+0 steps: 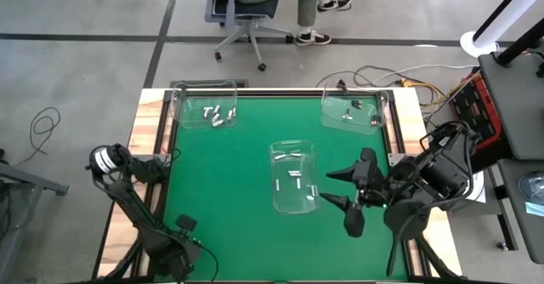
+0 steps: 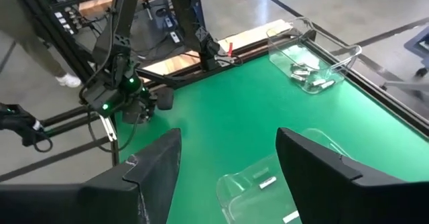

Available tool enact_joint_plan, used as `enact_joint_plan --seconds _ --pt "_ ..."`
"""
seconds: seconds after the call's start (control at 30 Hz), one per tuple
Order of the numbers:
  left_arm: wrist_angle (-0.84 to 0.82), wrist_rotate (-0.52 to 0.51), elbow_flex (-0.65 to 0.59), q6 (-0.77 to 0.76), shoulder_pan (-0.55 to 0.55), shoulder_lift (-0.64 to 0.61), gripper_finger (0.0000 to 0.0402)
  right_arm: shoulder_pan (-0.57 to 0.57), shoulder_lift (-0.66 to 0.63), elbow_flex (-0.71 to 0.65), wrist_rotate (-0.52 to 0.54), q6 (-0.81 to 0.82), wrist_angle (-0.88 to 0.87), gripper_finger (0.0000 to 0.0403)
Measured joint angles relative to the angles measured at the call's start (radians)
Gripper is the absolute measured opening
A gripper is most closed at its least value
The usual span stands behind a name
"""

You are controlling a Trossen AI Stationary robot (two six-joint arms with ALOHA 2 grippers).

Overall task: Sort batteries
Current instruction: Put the black battery into the top right transparent bin

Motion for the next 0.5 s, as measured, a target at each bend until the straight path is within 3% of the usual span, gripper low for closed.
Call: enact_joint_plan --seconds 0.2,0.37,0.5 --pt "-0.011 -0.049 0.085 0.042 0.076 0.004 0.0011 0.000 -0.001 -0.037 -0.041 -0.012 -0.037 0.0222" --pt "-0.102 -0.107 0.226 0.042 0.170 -0.019 0.0009 -0.028 -0.001 -0.041 -0.190 -0.067 -0.216 0.0221" --pt "-0.184 -0.194 0.381 0.093 0.293 -0.022 0.0008 -0.058 -0.009 -0.046 -0.201 -0.118 -0.352 0.0220"
